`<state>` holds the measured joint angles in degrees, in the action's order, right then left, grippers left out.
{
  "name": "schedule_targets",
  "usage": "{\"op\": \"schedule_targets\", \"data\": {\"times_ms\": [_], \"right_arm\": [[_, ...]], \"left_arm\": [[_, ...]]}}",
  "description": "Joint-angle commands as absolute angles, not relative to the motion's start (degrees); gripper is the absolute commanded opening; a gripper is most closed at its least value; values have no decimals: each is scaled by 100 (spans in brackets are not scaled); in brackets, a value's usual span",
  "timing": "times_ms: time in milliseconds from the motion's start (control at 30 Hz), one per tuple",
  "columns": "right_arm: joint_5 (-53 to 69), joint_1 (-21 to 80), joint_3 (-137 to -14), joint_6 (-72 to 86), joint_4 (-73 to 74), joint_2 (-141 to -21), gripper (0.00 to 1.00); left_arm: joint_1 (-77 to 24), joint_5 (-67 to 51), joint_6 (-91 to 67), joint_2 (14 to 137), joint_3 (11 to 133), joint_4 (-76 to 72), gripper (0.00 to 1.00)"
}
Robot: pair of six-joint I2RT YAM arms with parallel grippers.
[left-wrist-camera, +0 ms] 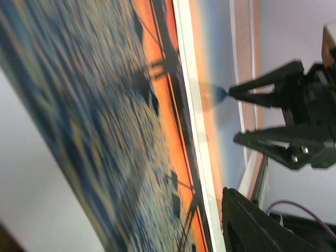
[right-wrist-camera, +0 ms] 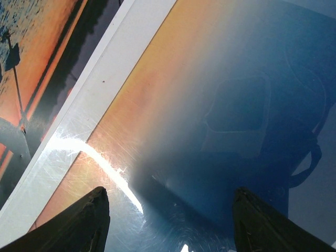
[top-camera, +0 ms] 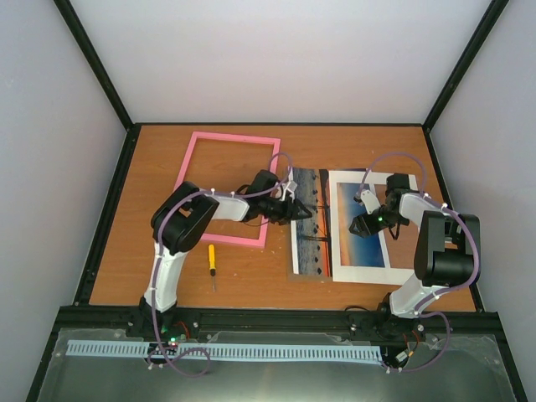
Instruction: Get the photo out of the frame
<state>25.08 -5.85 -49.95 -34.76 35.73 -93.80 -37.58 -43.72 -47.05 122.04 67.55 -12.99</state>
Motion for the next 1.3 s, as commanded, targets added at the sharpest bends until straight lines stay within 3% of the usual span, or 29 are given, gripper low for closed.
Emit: {"op": "schedule_targets", "data": {"times_ms": [0, 267, 500, 733, 1033, 1133, 1267], "right_arm": [[2307, -561, -4860, -3499, 3649, -9577, 62], [2290, -562, -4876, -3486, 3648, -9577, 62], [2161, -558, -4992, -3441, 3741, -9505, 63], [1701, -655, -5451, -3285, 4062, -8774, 67], [2830, -672, -6137, -2092, 4401, -8181, 71], [3431, -669, -6021, -1824, 4215, -8025, 72], [3333, -666, -5702, -1873, 3896, -8015, 72]], "left_arm": [[-3561, -3846, -4544, 12458, 7126, -1041, 54], [-3550, -3973, -4653, 12538, 7261, -1142, 39], [-3550, -4033, -4711, 12452, 7176, -1292, 15], [-3535, -4051, -4486, 11935, 7005, -1202, 1], [-3227, -4177, -4210, 11069, 6676, -468, 1], [-2957, -4329, -4140, 10685, 6461, -113, 1], [-2672, -4302, -3688, 10180, 6433, 740, 1]]}}
